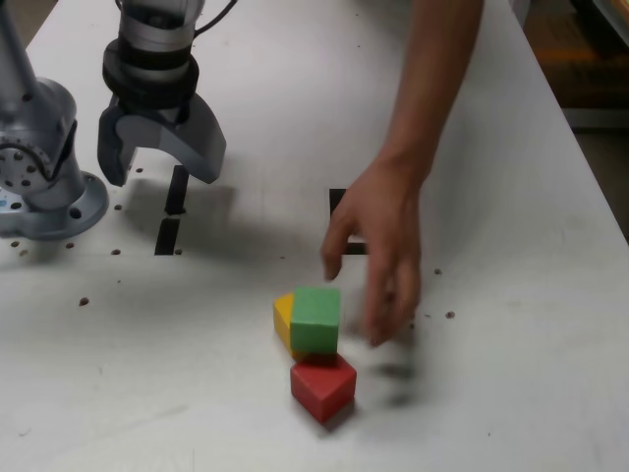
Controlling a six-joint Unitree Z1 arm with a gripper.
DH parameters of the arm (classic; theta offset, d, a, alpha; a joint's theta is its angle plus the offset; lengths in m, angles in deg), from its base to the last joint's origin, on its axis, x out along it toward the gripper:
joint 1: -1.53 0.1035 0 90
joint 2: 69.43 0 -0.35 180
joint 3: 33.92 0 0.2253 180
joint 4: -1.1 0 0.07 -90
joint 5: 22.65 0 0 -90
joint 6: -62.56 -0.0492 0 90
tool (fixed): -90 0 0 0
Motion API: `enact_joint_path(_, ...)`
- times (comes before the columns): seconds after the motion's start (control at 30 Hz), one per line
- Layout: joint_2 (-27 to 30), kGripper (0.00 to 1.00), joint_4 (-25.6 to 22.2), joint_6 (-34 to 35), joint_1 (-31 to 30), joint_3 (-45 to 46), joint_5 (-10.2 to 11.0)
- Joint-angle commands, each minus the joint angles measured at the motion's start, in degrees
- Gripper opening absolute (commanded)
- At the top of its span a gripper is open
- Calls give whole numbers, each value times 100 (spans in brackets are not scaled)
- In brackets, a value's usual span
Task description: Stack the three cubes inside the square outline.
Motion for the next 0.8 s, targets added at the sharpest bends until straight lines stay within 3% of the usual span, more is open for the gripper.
enact_joint_path(0.0, 27, 99, 1, 5, 7, -19, 2)
enact_joint_path(0.4, 95, 100, -218, 7, -76, -289, -17)
enact_joint_path(0.53, 107, 100, -886, 95, -457, -1002, -61)
enact_joint_path(0.77, 44, 100, -2536, 695, -1662, -3046, -41)
